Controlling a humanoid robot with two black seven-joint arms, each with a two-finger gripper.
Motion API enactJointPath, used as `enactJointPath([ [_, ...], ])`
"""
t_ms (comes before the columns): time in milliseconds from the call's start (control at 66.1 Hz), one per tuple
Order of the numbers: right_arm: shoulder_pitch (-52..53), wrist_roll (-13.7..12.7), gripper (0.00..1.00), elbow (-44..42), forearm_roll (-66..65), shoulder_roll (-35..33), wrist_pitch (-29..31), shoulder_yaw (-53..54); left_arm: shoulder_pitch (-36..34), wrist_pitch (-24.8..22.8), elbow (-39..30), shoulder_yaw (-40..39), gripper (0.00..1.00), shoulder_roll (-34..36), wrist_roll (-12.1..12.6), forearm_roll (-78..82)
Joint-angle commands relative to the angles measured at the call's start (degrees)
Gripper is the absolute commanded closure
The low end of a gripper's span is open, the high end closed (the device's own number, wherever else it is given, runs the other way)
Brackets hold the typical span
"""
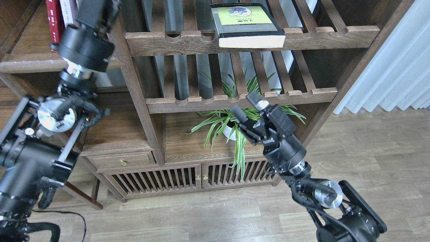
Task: Organize books on shelf
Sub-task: 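Withdraw the left arm and raise both grippers toward the flat white book, then grasp the edge of the flat white book with the right gripper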
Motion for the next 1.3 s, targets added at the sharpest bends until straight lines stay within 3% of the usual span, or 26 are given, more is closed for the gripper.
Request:
enactJointPath([
  [0, 2.16, 0.09, 0.01, -0.45, -0.09, 0.05, -2.44, 1.66, 4.41, 0.01, 0.00, 0.49, 0.00, 0.13, 1.22, 0.02],
  [136, 4.71, 0.53, 0.01, -3.35, -0.27, 0.05, -9.04, 3.15, 9.16, 0.01, 0.00, 0.93, 0.00, -0.04, 2.63, -0.07],
  [197, 5.50, 1.94, 0.01, -3.44, -0.27, 0.32, -10.97, 4.03, 10.30, 0.01, 0.00, 1.72, 0.00, 0.05, 2.63, -0.07],
  [212, 6.98, 3.50, 0.02, -3.44, -0.27, 0.40, -12.71, 4.64, 11.52, 0.01, 0.00, 2.77, 0.00, -0.04, 2.63, -0.07],
  [303, 8.93, 4.40, 0.02, -3.53, -0.18, 0.58, -14.57, 4.74, 12.68, 0.01, 0.00, 4.44, 0.01, -0.13, 2.63, -0.07],
  [938, 16.84, 4.49, 0.09, -3.53, 0.00, 3.04, -23.45, 4.65, 15.75, 0.01, 0.00, 7.70, 0.01, -1.80, 2.63, -0.07],
  [1120, 20.44, 4.66, 0.09, -3.88, -0.09, 3.22, -32.15, 5.88, 15.75, 0.01, 0.00, 7.70, 0.01, -3.64, 2.63, 0.02],
  [1286, 21.14, 4.66, 0.20, -4.75, -0.09, 3.31, -34.53, 7.81, 15.67, 0.01, 0.00, 7.79, 0.01, -5.66, 3.24, 0.19],
])
